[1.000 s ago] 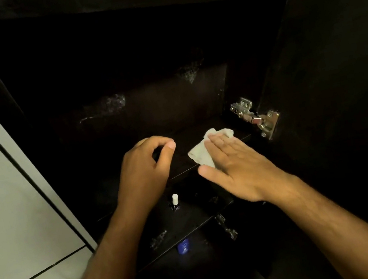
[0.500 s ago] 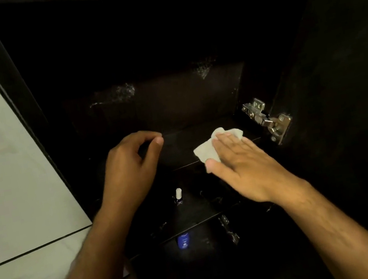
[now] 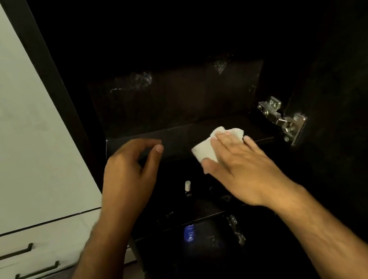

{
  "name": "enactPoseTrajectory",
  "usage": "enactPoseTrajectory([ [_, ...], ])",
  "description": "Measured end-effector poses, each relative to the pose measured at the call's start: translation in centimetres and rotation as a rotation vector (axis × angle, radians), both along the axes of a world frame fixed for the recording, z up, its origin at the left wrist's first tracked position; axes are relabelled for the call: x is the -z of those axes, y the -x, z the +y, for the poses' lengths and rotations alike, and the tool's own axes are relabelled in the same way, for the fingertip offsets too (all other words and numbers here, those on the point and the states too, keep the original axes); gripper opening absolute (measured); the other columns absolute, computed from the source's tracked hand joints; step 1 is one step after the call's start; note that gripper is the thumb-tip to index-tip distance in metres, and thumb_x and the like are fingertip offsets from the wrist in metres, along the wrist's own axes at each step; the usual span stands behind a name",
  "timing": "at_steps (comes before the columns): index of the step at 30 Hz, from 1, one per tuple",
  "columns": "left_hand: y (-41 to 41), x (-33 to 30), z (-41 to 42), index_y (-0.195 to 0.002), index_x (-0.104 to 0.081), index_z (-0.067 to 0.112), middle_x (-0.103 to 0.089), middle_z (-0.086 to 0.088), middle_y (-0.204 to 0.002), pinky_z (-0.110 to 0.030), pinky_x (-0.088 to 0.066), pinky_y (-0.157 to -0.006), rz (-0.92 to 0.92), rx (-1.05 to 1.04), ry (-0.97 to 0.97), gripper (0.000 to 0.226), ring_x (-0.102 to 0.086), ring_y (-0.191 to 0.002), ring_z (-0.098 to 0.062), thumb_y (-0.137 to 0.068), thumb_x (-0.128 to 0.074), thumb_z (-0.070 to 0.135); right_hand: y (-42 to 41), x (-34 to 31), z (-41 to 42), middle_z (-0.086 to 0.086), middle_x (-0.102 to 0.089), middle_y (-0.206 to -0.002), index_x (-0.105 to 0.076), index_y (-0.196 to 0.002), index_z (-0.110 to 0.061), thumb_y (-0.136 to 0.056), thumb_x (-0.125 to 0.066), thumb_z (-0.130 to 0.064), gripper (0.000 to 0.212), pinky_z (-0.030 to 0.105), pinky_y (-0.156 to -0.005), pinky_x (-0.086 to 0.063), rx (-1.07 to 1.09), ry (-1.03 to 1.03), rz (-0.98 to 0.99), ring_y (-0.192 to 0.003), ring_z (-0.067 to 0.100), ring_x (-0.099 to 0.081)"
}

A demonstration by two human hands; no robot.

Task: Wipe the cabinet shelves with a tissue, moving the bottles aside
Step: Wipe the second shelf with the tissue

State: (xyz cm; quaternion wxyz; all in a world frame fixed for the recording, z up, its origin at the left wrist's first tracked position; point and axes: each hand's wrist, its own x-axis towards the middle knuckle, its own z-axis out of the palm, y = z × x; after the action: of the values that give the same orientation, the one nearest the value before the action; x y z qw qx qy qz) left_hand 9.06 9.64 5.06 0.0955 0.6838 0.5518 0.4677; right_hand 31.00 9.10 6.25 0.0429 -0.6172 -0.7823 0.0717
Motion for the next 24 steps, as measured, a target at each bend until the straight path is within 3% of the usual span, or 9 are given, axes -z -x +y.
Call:
enactPoseTrajectory([
  [5, 0.7, -0.1, -1.0, -0.110, -0.068, 0.022, -0.064, 0.013, -0.103, -0.014, -0.045, -0.075, 0.000, 0.024, 0.017, 0.026, -0.058, -0.088, 0.004, -0.092, -0.055, 0.035, 1.0, -0.3, 4.7, 0.005, -0.001, -0.165, -0.008, -0.157, -0.014, -0.092, -0.006, -0.069, 0.085, 0.038, -0.123, 0.002, 0.089, 0.034, -0.024, -0.151, 0.014, 0.006],
  [9, 1.6, 0.1, -1.6, -0.118, -0.067, 0.021, -0.065, 0.006, -0.123, -0.022, -0.042, -0.094, 0.142, 0.061, 0.023, 0.030, -0.059, -0.113, -0.008, -0.092, -0.057, 0.033, 4.2, -0.2, 4.4, 0.005, 0.001, -0.165, -0.008, -0.157, -0.016, -0.095, -0.012, -0.067, 0.080, 0.037, -0.123, 0.003, -0.018, 0.034, -0.015, -0.151, 0.014, 0.009],
  [12, 2.4, 1.0, -2.0, -0.133, -0.056, 0.024, -0.050, 0.005, -0.143, -0.025, -0.024, -0.109, 0.254, 0.100, 0.082, 0.046, -0.037, -0.134, -0.005, -0.092, -0.054, 0.044, 3.7, -0.1, 1.6, -0.006, 0.007, -0.164, -0.005, -0.157, -0.024, -0.096, -0.012, -0.065, 0.073, 0.035, -0.122, 0.008, -0.071, 0.037, 0.001, -0.148, 0.004, 0.014],
  [14, 3.0, 1.8, -2.4, -0.140, -0.048, 0.025, -0.040, 0.002, -0.151, -0.031, -0.012, -0.115, 0.341, 0.142, 0.096, 0.061, -0.024, -0.140, -0.007, -0.089, -0.041, 0.058, 2.5, -0.3, 0.7, -0.011, 0.007, -0.164, -0.004, -0.157, -0.027, -0.097, -0.010, -0.062, 0.069, 0.035, -0.122, 0.009, -0.030, 0.054, -0.021, -0.147, 0.000, 0.015],
  [16, 3.6, 2.4, -2.9, -0.143, -0.043, 0.023, -0.033, -0.001, -0.155, -0.036, -0.006, -0.117, 0.407, 0.170, 0.102, 0.071, -0.017, -0.146, -0.014, -0.085, -0.029, 0.063, 1.8, -0.6, 1.1, -0.009, 0.006, -0.164, -0.005, -0.157, -0.026, -0.097, -0.007, -0.062, 0.070, 0.036, -0.122, 0.009, 0.055, 0.068, -0.030, -0.148, 0.002, 0.013],
  [19, 3.9, 2.9, -3.4, -0.148, -0.028, 0.026, -0.015, 0.001, -0.160, -0.032, 0.008, -0.116, 0.459, 0.175, 0.127, 0.078, -0.001, -0.149, -0.014, -0.082, -0.020, 0.067, 3.3, -0.6, 3.3, 0.001, 0.002, -0.165, -0.005, -0.157, -0.019, -0.093, -0.005, -0.067, 0.080, 0.039, -0.122, 0.004, 0.161, 0.065, -0.061, -0.151, 0.012, 0.008],
  [21, 4.0, 3.1, -3.7, -0.148, -0.017, 0.029, -0.005, 0.004, -0.160, -0.029, 0.013, -0.115, 0.468, 0.180, 0.132, 0.079, 0.007, -0.148, -0.012, -0.080, -0.016, 0.069, 5.4, -0.4, 4.6, 0.005, 0.001, -0.165, -0.005, -0.157, -0.015, -0.092, -0.006, -0.069, 0.084, 0.040, -0.123, 0.002, 0.161, 0.066, -0.063, -0.151, 0.016, 0.007],
  [24, 4.5, 3.3, -4.2, -0.146, -0.017, 0.031, -0.006, 0.005, -0.160, -0.029, 0.009, -0.116, 0.403, 0.207, 0.120, 0.073, 0.007, -0.149, -0.009, -0.083, -0.022, 0.067, 7.8, -0.3, 4.2, 0.003, 0.003, -0.165, -0.005, -0.157, -0.018, -0.094, -0.007, -0.068, 0.080, 0.039, -0.122, 0.004, 0.067, 0.061, -0.035, -0.151, 0.014, 0.009],
])
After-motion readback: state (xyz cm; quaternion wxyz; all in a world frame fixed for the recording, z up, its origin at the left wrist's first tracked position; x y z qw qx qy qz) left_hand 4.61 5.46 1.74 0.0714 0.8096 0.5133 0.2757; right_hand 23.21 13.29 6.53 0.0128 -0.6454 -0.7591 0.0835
